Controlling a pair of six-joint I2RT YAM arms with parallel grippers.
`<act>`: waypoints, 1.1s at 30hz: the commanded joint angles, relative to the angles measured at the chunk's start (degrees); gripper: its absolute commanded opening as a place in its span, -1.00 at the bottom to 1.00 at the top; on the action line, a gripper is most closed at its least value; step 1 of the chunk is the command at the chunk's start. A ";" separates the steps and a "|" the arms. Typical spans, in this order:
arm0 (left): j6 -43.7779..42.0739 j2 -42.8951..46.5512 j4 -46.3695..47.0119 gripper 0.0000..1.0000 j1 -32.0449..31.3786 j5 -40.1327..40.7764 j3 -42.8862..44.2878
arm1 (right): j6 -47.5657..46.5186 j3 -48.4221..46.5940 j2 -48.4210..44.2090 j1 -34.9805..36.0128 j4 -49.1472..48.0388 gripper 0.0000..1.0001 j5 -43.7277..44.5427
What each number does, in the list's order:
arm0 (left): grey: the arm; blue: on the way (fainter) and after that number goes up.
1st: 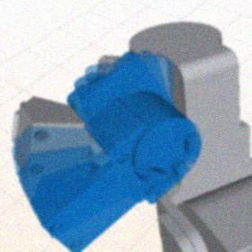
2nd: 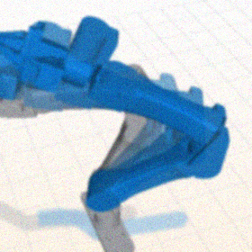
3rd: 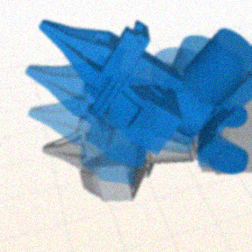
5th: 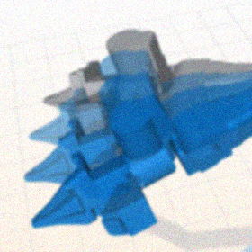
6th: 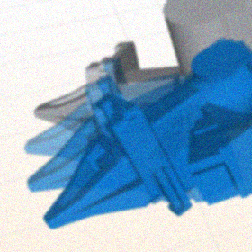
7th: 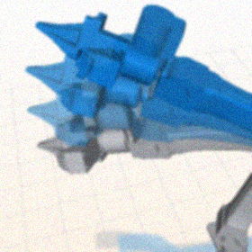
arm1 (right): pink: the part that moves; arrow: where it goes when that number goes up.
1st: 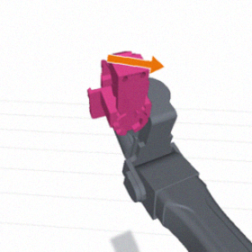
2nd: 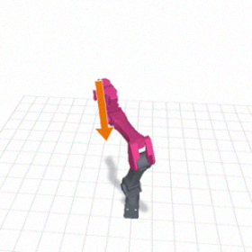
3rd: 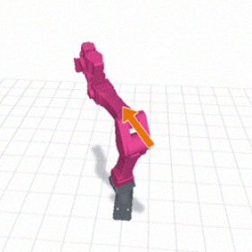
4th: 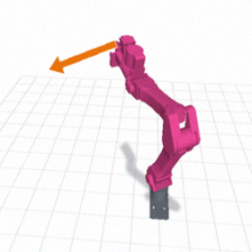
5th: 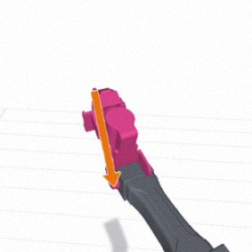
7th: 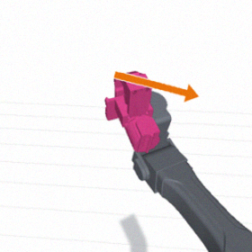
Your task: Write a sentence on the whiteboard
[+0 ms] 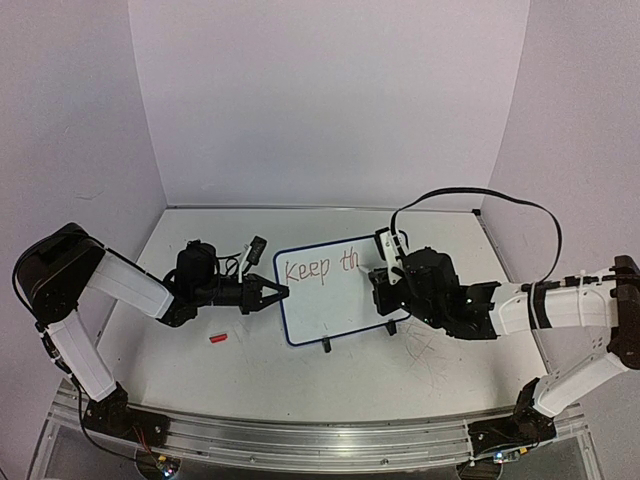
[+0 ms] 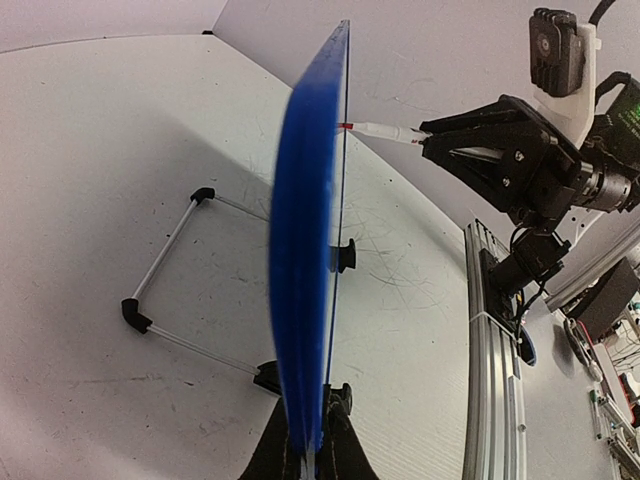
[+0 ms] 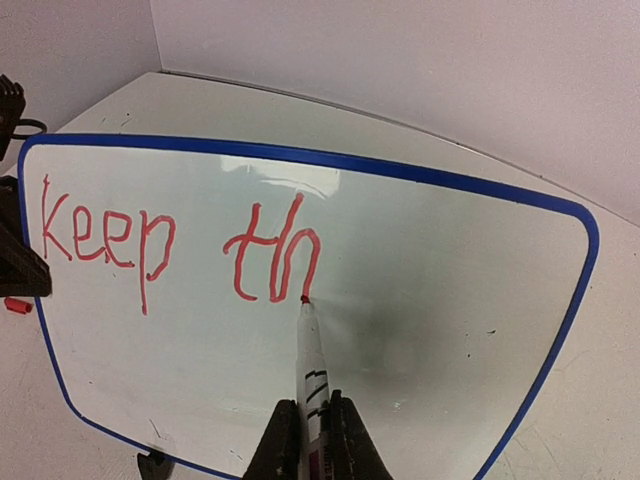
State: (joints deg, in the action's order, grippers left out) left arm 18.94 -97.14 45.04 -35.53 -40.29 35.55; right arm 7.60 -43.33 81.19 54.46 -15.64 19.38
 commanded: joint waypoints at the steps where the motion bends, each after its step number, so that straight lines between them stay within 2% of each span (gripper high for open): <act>1: -3.12 -0.35 -3.61 -1.00 0.37 4.59 0.57 | 0.17 -0.50 -0.77 -0.20 0.68 -1.00 0.09; 10: -3.28 -0.01 -3.86 -1.00 0.37 4.44 0.57 | -0.68 0.26 -7.92 -1.43 -1.15 -1.00 -4.10; 23: -3.47 0.46 -4.17 -1.00 0.36 4.75 0.40 | -1.98 -1.33 -3.33 -3.22 -2.04 -1.00 -6.66; 33: -3.62 0.44 -4.31 -1.00 0.37 4.68 0.52 | -1.27 -1.39 -1.87 -3.22 -1.89 -1.00 -5.11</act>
State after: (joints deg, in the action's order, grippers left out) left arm 17.98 -97.12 44.94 -35.53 -40.45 35.55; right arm 6.24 -43.33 78.25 51.20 -16.25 13.38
